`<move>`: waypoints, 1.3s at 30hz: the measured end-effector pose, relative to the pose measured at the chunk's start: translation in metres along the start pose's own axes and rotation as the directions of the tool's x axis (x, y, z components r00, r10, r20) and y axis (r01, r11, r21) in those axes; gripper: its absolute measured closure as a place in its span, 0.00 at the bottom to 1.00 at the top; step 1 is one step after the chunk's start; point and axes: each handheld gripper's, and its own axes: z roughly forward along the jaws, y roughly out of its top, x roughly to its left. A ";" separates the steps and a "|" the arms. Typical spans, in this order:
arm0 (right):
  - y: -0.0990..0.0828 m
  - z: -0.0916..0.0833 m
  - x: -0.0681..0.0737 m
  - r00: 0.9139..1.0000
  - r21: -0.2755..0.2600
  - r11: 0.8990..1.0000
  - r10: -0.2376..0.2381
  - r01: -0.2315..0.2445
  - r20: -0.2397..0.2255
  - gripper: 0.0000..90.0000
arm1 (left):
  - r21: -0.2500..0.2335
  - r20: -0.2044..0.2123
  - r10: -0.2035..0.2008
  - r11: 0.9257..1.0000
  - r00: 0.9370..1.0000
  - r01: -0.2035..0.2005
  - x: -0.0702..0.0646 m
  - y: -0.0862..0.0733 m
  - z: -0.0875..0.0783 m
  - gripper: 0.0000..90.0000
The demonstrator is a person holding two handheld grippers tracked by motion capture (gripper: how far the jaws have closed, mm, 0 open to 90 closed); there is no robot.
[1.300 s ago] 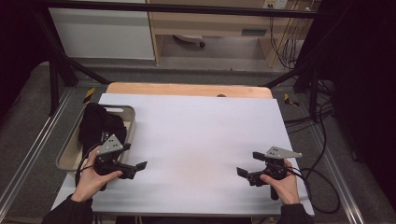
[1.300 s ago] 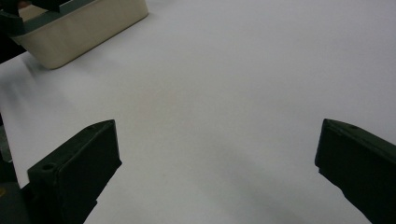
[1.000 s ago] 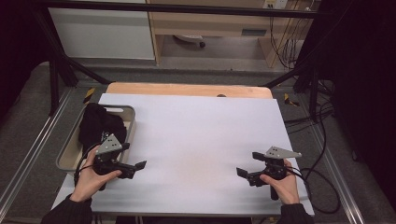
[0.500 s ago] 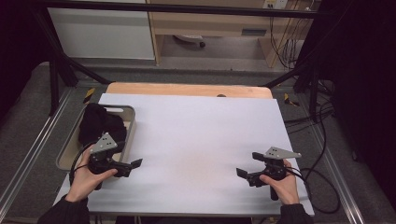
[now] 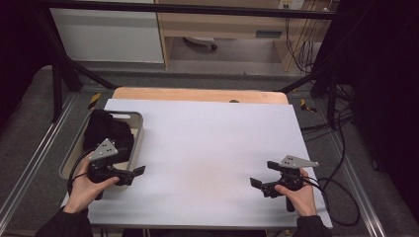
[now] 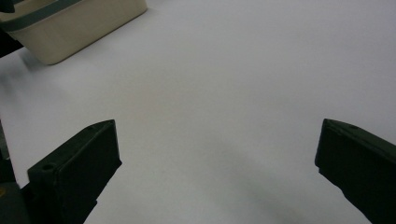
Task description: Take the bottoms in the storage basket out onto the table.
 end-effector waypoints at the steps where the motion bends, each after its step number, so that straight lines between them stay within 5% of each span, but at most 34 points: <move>1: 0.000 0.000 0.000 1.000 0.001 1.000 -0.001 0.001 0.000 0.01 | 0.000 0.000 0.000 1.000 1.000 0.000 0.000 0.000 0.000 0.05; 39: -0.001 0.001 0.000 1.000 0.009 1.000 -0.005 0.005 0.000 0.01 | -0.002 -0.072 -0.034 0.999 0.997 0.034 0.019 -0.002 -0.015 0.05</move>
